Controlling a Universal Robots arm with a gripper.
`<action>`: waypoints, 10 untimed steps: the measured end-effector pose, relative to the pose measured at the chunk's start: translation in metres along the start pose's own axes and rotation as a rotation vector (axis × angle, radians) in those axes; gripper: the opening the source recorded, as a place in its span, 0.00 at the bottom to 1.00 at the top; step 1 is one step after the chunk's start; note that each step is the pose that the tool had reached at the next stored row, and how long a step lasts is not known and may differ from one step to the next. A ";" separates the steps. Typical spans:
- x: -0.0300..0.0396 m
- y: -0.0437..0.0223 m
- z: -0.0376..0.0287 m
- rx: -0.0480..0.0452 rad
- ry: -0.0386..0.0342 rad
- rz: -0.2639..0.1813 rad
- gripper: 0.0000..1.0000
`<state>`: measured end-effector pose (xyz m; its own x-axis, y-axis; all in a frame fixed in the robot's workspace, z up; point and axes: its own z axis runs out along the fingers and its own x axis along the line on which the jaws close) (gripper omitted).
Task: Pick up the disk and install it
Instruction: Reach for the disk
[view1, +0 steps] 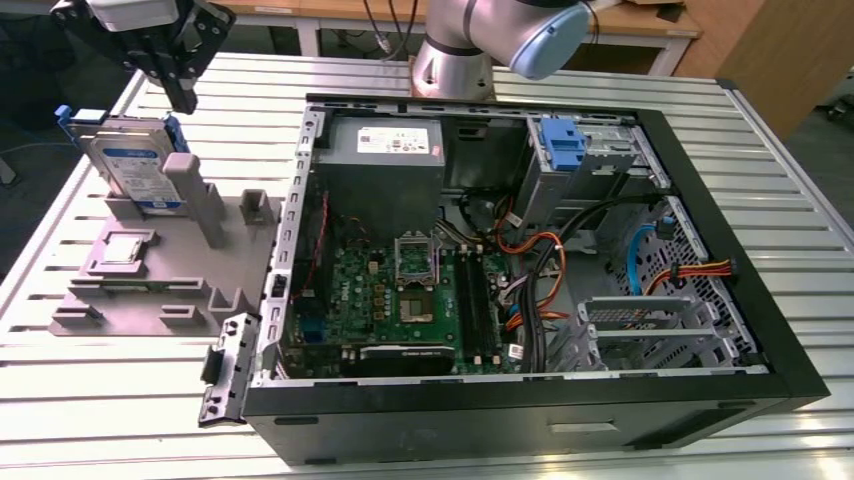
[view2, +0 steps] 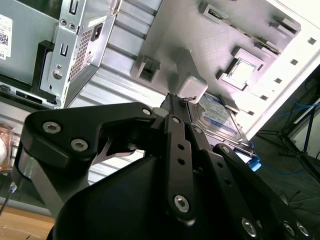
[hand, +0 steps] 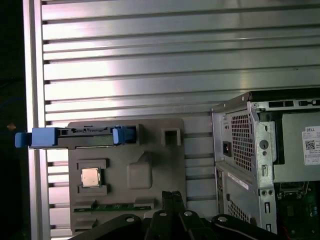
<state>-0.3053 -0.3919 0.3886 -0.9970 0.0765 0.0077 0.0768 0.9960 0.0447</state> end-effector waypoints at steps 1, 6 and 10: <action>0.0005 0.0000 0.0000 0.0000 0.0000 0.000 0.10; 0.0032 -0.0002 0.0001 0.0000 0.0001 0.000 0.10; 0.0058 -0.0004 0.0001 0.0000 0.0000 0.000 0.10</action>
<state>-0.3112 -0.3919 0.3885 -0.9970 0.0765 0.0078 0.0768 0.9960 0.0447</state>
